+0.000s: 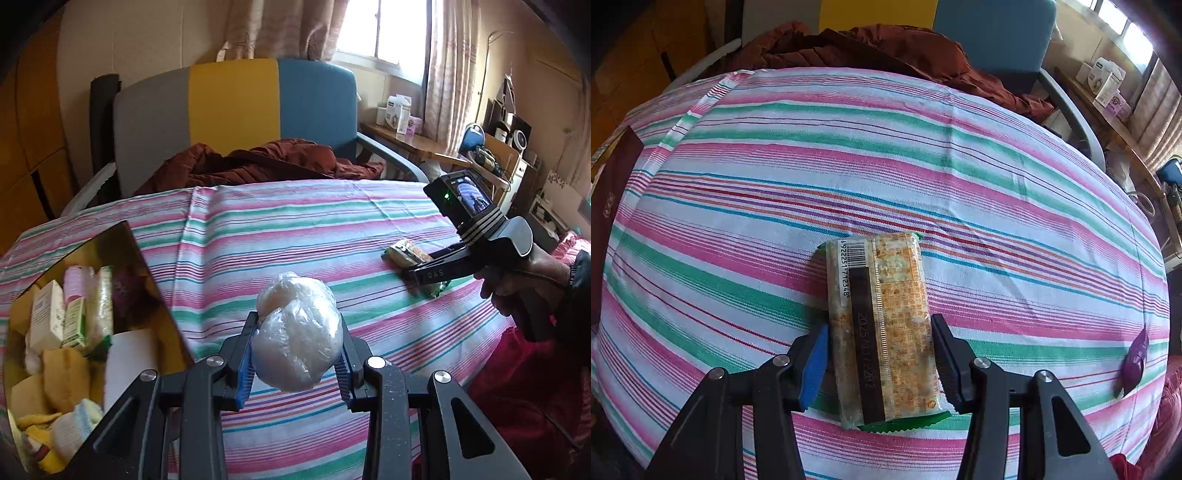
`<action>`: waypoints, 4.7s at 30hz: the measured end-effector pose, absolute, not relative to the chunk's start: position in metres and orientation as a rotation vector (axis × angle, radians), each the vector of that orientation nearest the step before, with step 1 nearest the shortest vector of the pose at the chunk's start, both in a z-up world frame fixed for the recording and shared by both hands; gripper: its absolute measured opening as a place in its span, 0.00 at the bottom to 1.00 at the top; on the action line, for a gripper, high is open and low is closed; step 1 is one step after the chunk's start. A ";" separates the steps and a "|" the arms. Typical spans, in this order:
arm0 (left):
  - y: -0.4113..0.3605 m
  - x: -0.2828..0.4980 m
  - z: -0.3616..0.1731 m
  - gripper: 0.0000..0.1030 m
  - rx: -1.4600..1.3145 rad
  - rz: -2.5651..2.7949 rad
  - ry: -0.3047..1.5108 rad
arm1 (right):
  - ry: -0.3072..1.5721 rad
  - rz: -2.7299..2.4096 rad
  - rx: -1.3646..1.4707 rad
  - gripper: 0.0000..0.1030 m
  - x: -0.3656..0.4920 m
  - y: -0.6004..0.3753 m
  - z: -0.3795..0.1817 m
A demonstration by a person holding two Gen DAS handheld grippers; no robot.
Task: Organize objects
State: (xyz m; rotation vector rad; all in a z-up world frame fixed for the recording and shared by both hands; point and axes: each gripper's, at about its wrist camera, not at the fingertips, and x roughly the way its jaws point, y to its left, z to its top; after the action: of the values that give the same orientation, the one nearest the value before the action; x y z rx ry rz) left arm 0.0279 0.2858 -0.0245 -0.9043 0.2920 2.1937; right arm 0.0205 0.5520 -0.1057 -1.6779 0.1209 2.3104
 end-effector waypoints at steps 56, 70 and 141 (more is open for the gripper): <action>0.019 -0.014 -0.026 0.36 -1.133 2.538 -0.214 | 0.256 2.889 -1.592 0.47 -0.016 0.261 -0.005; 0.065 -0.032 -0.025 0.36 -1.120 2.431 -0.203 | 0.283 2.836 -1.635 0.47 -0.049 0.248 -0.027; -0.005 0.000 -0.018 0.77 -1.071 2.764 -0.091 | -0.036 2.965 -1.659 0.55 -0.026 0.160 -0.054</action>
State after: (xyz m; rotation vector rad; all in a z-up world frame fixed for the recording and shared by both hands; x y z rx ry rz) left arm -0.0003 -0.0051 -0.0177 -1.0711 -0.0908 2.7636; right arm -0.0262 0.1599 -0.0536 -1.6588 -0.0358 2.9648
